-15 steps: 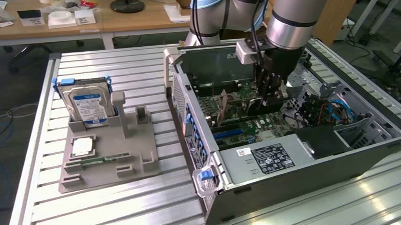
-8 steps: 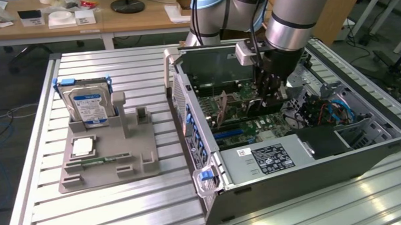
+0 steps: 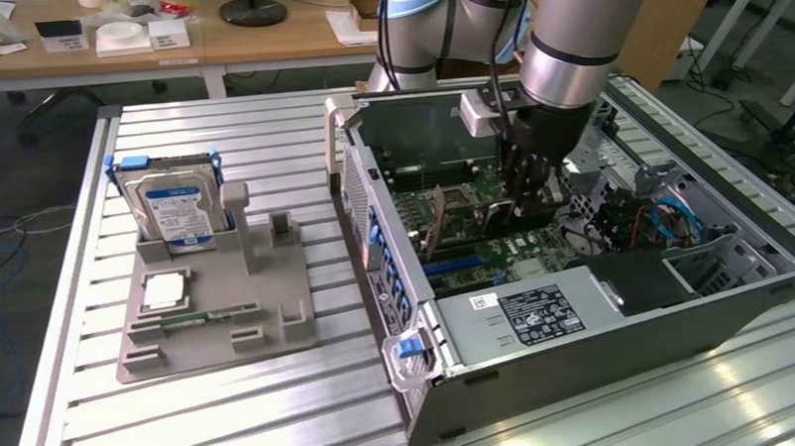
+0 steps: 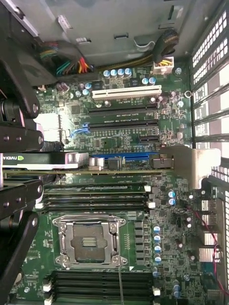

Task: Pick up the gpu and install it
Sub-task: 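Insert the gpu into the slot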

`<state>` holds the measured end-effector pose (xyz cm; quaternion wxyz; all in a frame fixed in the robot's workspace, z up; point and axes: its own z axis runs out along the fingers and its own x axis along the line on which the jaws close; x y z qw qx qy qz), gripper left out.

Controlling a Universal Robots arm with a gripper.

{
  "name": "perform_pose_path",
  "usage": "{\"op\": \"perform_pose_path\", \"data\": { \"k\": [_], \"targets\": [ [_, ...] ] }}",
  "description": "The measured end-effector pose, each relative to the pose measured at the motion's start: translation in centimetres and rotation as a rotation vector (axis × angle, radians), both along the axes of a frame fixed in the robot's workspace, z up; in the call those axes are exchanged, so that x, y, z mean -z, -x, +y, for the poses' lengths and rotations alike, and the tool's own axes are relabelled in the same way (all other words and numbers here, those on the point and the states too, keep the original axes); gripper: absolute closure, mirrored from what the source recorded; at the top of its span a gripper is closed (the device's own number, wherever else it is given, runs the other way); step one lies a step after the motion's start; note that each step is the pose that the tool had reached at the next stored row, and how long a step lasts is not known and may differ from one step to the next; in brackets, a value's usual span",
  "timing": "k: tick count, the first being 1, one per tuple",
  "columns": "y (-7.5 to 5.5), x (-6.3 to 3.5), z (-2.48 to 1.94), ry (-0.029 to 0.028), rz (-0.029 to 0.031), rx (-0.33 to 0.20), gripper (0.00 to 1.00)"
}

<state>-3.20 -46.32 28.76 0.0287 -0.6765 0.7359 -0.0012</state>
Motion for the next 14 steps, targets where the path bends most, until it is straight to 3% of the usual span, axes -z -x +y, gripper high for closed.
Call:
{"op": "perform_pose_path", "data": {
  "k": [14],
  "targets": [
    [0.55,0.75,0.0,0.0001,0.0,0.0,0.73]
  ]
}}
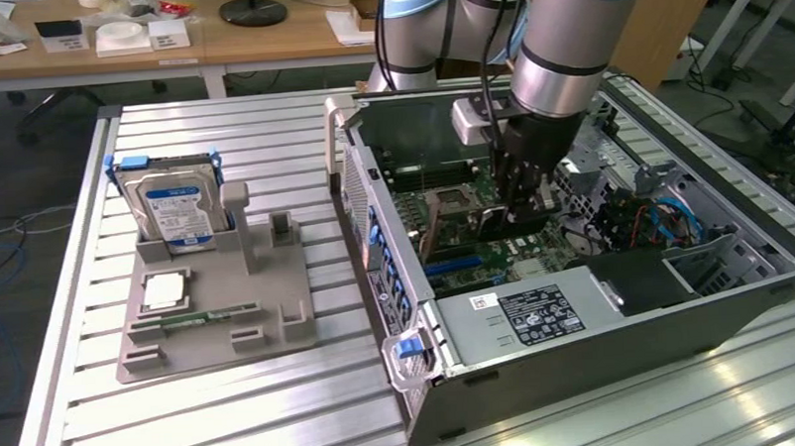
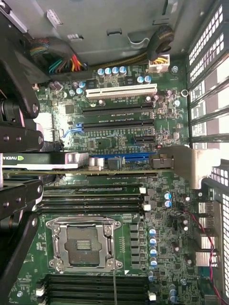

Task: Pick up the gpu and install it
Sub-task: 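Insert the gpu into the slot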

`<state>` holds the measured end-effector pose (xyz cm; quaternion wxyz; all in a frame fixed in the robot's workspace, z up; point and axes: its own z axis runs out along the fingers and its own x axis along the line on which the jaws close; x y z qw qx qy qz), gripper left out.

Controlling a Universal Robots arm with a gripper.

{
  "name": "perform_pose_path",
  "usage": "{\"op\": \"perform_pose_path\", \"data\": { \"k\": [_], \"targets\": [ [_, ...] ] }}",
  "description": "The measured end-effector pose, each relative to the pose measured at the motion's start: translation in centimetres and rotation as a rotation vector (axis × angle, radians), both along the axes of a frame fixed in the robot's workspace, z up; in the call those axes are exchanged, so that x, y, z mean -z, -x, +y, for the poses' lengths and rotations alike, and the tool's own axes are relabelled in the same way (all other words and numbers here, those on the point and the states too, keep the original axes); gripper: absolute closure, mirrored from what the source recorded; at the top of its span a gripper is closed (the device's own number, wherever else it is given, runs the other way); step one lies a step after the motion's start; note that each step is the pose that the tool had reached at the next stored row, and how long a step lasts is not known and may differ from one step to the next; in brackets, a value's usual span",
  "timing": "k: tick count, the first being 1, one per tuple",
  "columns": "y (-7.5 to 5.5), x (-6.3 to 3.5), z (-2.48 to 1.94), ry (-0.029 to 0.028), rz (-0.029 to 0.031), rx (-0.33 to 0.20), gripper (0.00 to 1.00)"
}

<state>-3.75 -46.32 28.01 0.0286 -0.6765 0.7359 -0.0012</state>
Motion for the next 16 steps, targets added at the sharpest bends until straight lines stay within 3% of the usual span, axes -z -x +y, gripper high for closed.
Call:
{"op": "perform_pose_path", "data": {
  "k": [16],
  "targets": [
    [0.13,0.25,0.0,0.0,0.0,-0.011,0.73]
  ]
}}
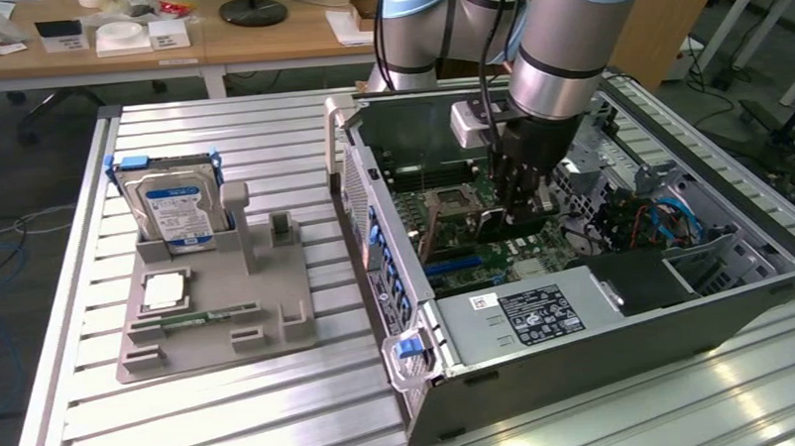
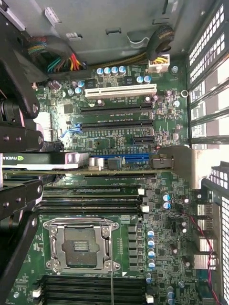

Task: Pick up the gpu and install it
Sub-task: 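Insert the gpu into the slot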

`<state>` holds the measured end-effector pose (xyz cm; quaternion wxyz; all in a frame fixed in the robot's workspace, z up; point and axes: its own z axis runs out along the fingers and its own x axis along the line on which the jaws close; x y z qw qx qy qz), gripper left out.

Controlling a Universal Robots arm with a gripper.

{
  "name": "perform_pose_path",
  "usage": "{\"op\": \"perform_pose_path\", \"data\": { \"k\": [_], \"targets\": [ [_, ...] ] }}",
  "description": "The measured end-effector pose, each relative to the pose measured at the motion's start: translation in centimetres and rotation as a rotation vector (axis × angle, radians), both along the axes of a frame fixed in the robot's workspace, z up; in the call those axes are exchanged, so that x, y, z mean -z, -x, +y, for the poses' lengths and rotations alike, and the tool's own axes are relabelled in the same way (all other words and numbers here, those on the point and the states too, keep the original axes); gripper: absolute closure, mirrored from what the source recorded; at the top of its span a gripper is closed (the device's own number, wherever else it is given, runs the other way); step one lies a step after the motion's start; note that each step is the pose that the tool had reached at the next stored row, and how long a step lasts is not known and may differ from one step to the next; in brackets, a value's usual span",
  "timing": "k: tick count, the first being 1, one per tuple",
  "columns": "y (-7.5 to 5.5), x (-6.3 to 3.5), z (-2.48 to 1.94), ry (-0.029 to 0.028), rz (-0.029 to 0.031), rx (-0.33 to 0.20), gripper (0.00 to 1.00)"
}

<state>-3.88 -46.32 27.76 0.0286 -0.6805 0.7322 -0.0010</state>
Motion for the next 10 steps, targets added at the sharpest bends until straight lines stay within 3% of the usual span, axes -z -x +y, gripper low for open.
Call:
{"op": "perform_pose_path", "data": {
  "k": [10],
  "targets": [
    [0.26,0.03,0.0,-0.0002,-0.0001,-0.004,0.73]
  ]
}}
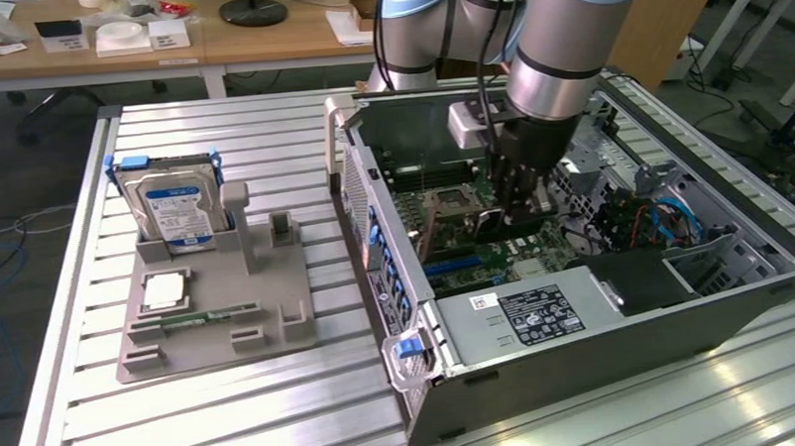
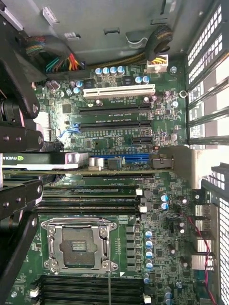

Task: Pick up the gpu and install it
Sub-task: 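Insert the gpu into the slot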

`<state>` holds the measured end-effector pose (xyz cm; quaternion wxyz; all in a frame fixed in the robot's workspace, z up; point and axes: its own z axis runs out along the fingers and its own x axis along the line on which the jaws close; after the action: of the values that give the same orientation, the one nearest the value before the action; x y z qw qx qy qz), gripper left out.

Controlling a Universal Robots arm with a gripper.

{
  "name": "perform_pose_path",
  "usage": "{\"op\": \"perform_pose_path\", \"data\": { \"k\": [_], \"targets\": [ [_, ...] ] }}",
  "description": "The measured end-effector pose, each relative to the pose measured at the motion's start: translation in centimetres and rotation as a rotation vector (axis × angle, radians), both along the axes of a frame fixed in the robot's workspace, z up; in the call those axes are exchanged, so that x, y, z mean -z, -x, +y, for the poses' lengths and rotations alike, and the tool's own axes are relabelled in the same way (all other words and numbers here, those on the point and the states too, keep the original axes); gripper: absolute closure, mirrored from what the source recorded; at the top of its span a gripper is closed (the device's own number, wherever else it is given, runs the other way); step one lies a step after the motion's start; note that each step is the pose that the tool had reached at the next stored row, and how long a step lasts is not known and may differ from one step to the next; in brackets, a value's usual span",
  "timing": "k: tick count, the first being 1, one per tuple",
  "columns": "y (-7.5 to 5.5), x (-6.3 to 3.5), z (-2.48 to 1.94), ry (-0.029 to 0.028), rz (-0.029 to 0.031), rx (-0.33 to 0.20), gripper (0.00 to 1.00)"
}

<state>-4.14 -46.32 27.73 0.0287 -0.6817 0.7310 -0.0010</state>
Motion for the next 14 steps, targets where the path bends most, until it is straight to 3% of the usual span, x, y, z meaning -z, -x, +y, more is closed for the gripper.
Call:
{"op": "perform_pose_path", "data": {
  "k": [14],
  "targets": [
    [1.2,0.78,-0.01,0.0001,0.0001,0.0,0.73]
  ]
}}
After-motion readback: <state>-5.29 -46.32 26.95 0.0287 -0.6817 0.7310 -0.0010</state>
